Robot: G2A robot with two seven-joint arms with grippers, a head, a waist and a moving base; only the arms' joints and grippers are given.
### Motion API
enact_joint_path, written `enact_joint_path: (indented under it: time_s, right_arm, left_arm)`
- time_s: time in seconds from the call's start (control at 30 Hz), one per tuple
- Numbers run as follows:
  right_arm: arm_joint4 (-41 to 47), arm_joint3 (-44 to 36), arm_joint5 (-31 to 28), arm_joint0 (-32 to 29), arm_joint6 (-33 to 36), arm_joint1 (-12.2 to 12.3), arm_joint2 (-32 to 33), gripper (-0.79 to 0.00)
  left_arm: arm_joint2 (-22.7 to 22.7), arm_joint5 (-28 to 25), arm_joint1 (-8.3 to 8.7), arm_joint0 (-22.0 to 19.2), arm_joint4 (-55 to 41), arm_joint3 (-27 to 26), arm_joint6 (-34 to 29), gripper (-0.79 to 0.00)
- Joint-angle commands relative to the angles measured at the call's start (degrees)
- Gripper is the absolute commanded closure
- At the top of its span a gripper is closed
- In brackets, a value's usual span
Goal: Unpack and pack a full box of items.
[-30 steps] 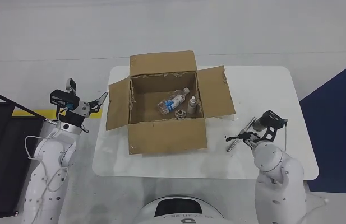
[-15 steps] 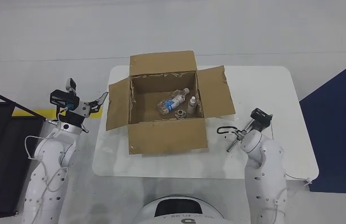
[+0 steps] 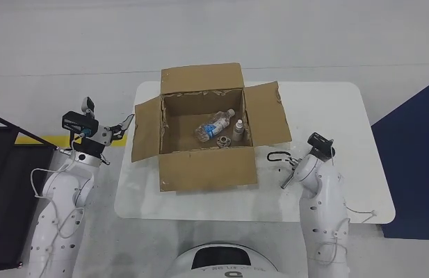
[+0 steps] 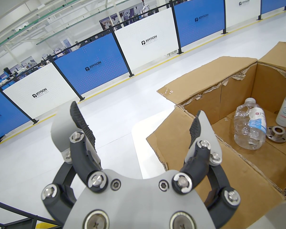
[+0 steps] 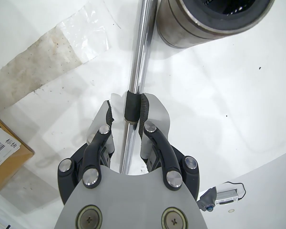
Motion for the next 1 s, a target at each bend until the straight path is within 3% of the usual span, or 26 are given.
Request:
enact_joint_path:
  time_s: [0.0, 0.1, 0.13, 0.17, 0.33, 0.5, 0.67, 0.97]
  right_arm:
    - [0.1, 1.1, -0.1, 0.6, -0.3, 0.0, 0.2, -0.212]
    - [-0.2, 2.8, 0.4, 1.4, -1.2, 0.1, 0.5, -0.16]
    - [-0.2, 3.1, 0.4, 1.6, -1.3, 0.1, 0.5, -0.105]
    - [-0.1, 3.3, 0.4, 1.8, -1.4, 0.1, 0.6, 0.0]
    - [0.3, 2.6, -0.1, 1.5, -1.6, 0.2, 1.2, 0.0]
    - [6.5, -3.4, -2.8, -1.0, -2.0, 0.2, 2.5, 0.0]
    - [19.3, -10.9, -5.7, -4.4, -5.2, 0.1, 6.6, 0.0]
    - [52.6, -18.8, -13.4, -9.5, -7.9, 0.0, 17.3, 0.0]
  left_arm:
    - [0.0, 0.0, 0.0, 0.0, 0.0, 0.0, 0.0, -0.785]
    - [0.0, 0.0, 0.0, 0.0, 0.0, 0.0, 0.0, -0.785]
    - [0.0, 0.0, 0.0, 0.0, 0.0, 0.0, 0.0, -0.785]
    - [0.0, 0.0, 0.0, 0.0, 0.0, 0.0, 0.0, -0.785]
    - [0.0, 0.0, 0.0, 0.0, 0.0, 0.0, 0.0, -0.785]
    - [0.0, 0.0, 0.0, 0.0, 0.0, 0.0, 0.0, -0.785]
    - [0.0, 0.0, 0.0, 0.0, 0.0, 0.0, 0.0, -0.785]
    - [0.0, 0.0, 0.0, 0.0, 0.0, 0.0, 0.0, -0.785]
